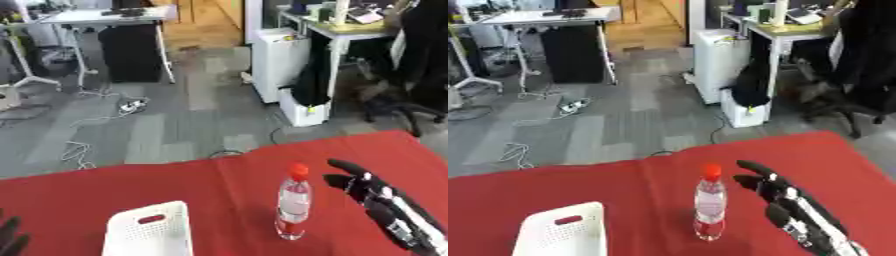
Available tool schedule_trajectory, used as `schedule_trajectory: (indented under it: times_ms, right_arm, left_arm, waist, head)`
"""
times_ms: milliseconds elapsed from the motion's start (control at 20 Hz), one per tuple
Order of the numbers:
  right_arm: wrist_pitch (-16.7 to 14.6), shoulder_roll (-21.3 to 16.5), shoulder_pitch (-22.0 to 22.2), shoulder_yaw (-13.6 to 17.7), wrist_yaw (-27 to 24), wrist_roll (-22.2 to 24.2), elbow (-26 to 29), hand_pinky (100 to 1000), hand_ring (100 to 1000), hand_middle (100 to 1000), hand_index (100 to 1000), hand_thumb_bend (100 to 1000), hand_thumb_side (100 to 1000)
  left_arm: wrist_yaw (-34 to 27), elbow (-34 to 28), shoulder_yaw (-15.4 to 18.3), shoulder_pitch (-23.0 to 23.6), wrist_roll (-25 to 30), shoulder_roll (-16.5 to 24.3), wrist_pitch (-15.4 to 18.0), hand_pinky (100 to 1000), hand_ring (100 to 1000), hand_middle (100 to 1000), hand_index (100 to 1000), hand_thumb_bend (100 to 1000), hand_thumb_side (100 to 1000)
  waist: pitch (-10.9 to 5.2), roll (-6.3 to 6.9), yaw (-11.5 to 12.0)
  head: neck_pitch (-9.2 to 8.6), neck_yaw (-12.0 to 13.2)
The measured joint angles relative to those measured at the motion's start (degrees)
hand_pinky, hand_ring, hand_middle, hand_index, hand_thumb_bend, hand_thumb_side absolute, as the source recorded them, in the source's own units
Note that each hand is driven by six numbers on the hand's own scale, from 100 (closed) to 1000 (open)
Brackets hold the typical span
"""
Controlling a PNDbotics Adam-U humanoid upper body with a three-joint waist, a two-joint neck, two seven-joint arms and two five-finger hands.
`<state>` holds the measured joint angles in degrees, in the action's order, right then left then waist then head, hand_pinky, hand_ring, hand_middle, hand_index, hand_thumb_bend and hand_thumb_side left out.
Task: Pick up objects on the table and place them in the box.
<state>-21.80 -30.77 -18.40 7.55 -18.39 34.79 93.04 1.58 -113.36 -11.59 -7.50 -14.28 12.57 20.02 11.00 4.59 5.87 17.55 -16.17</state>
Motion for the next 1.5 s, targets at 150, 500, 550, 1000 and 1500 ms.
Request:
schedule_trajectory:
  times_ms: [150,500,550,1000,1500]
  right_arm:
    - [-0.79,-1.24,-2.69,-0.17,-3.72,3.49,-3.49,959,933,1000,1000,566,704]
    - [1.84,-4.57,-7.33,-0.02,-10.13,8.41,-11.21,986,962,1000,1000,648,627]
    - [2.26,-5.03,-7.73,0.09,-10.45,8.83,-12.13,989,966,1000,1000,660,607]
    - [3.74,-6.47,-11.09,0.12,-7.85,10.31,-19.5,996,974,1000,1000,682,470]
    - [2.13,-3.25,-11.46,1.12,0.63,8.7,-22.16,892,897,1000,1000,699,345]
  left_arm:
    - [-0.42,0.0,-0.23,-0.01,0.6,-0.01,0.5,938,1000,1000,848,254,985]
    - [-1.15,-0.01,-0.43,0.01,1.82,-0.11,0.93,934,1000,1000,842,249,992]
    - [-1.23,-0.01,-0.45,0.02,1.96,-0.28,0.92,934,1000,1000,842,248,992]
    - [-1.63,-0.01,-0.74,0.02,2.52,-0.97,0.91,931,1000,1000,837,245,997]
    - [-1.88,-0.01,-0.74,0.13,2.89,-1.06,0.79,931,1000,994,831,243,1000]
  waist:
    - [0.36,0.22,0.59]
    - [1.49,0.46,1.85]
    - [1.66,0.62,2.01]
    - [2.56,1.13,2.83]
    - [2.64,1.37,2.86]
  head:
    - [0.01,-0.98]
    - [-0.02,-3.34]
    - [-0.05,-3.56]
    - [-0.08,-4.82]
    - [-0.05,-4.99]
